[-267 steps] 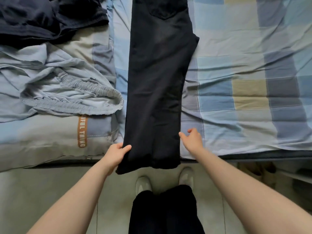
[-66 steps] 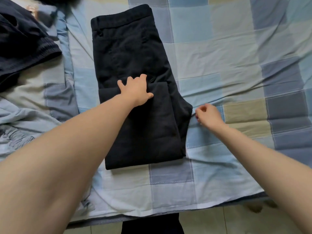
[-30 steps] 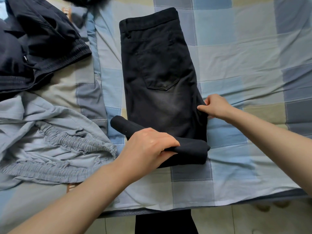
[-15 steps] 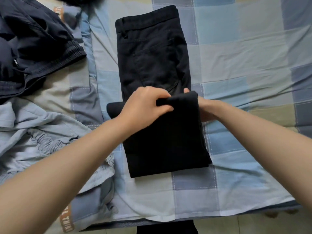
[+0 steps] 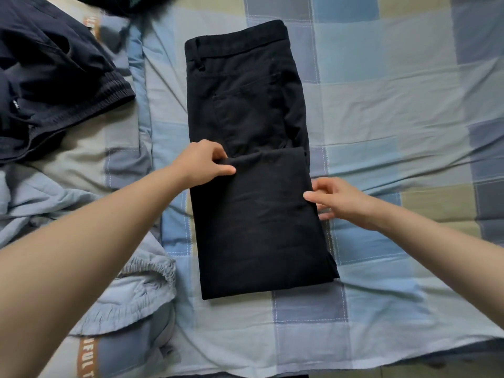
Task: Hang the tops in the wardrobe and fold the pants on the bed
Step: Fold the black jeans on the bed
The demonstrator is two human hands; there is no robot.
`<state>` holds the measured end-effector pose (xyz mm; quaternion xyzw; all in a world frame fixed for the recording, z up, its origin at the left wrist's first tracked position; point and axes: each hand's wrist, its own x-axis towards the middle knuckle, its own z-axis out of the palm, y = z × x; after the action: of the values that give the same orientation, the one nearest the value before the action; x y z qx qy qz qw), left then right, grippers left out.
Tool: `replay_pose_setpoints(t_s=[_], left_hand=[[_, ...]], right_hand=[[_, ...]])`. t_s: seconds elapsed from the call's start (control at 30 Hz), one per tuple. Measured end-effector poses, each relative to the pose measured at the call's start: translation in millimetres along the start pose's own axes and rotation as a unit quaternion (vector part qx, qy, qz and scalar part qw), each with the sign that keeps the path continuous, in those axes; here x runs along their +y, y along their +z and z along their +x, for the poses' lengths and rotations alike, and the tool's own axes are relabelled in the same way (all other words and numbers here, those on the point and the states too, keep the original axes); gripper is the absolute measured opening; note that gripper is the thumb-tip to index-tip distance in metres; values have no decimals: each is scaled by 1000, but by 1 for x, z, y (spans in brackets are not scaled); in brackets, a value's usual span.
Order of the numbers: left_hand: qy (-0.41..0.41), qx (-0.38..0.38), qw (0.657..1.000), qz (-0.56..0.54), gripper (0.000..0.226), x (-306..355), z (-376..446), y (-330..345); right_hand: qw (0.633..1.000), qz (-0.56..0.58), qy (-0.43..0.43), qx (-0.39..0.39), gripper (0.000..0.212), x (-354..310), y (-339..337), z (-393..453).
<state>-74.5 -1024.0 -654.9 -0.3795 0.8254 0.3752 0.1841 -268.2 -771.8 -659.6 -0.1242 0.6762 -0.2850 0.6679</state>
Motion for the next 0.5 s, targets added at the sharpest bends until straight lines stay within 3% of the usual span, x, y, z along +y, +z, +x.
replay_pose_setpoints(t_s=[0.13,0.2,0.23,0.27,0.33,0.4,0.43,0.5], left_hand=[[23,32,995,-95,23,-4,-5,-2],[64,92,994,-13,28,-9,-9,1],[110,133,984,46,32,-13,-13,2],[172,174,964,101,36,-20,-19,1],[302,213,904,213,50,-38,-34,-1],[399,147,831,358,67,-60,-50,3],[424,98,799,414,75,-67,-56,6],[423,42,771,475,81,-73,-62,14]], right_hand=[[996,-45,9,76,9,-3,4,-5],[978,-136,-33,155,17,-5,5,-6],[947,-234,-79,207,26,-6,4,-7],[891,-349,-141,255,34,-8,4,-8],[721,-546,-295,308,47,-13,1,-13],[557,-676,-409,258,57,-17,-1,-14],[494,-726,-425,219,60,-16,-2,-11],[424,-794,-408,155,68,-14,-6,1]])
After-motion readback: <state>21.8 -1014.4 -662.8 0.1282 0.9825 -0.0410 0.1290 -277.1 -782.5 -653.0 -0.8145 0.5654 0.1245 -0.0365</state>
